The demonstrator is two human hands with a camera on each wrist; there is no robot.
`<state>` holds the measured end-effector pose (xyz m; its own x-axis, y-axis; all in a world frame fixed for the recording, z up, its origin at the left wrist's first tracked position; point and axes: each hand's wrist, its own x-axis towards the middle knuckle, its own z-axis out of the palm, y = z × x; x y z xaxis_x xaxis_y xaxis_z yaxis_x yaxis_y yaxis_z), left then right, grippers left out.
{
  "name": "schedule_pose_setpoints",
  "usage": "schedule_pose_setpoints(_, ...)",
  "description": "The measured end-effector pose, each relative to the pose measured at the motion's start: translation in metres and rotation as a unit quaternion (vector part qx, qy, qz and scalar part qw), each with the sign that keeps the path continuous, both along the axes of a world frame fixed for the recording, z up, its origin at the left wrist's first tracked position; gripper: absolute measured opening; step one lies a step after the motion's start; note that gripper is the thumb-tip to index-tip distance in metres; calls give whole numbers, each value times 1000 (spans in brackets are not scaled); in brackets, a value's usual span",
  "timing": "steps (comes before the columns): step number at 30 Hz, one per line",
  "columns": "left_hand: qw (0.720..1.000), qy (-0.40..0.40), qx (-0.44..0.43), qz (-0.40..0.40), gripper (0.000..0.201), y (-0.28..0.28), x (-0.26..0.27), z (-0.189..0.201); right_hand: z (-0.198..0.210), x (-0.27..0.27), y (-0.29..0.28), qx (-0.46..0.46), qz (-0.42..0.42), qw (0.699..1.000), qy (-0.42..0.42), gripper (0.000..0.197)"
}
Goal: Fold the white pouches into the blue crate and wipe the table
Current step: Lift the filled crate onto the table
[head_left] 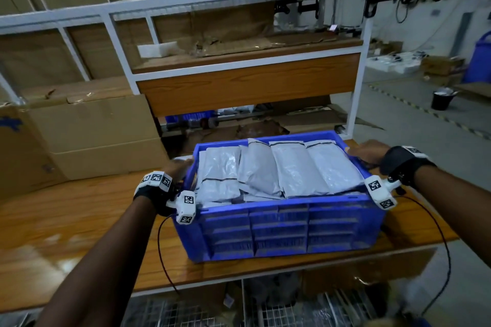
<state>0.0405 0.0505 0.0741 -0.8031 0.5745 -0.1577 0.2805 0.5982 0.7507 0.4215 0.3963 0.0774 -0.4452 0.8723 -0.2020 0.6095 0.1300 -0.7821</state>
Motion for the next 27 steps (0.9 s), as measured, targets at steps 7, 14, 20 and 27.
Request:
schedule_pose_setpoints(7,981,166,-7,-102,52,-26,30,7,-5,27,-32,96,43,992,-61,40)
schedule_pose_setpoints(14,905,331,132,-232,46,-44,87,-49,-38,57,-77,262,14,958,-120,42)
schedule_pose_setpoints(20,810,507,124,-266,40,-46,120,-83,-47,69,-98,270,-71,959,-42,33)
schedule_pose_setpoints(27,846,500,26,-185,64,-38,138,-97,-52,98,-122,300,-72,951,21,37)
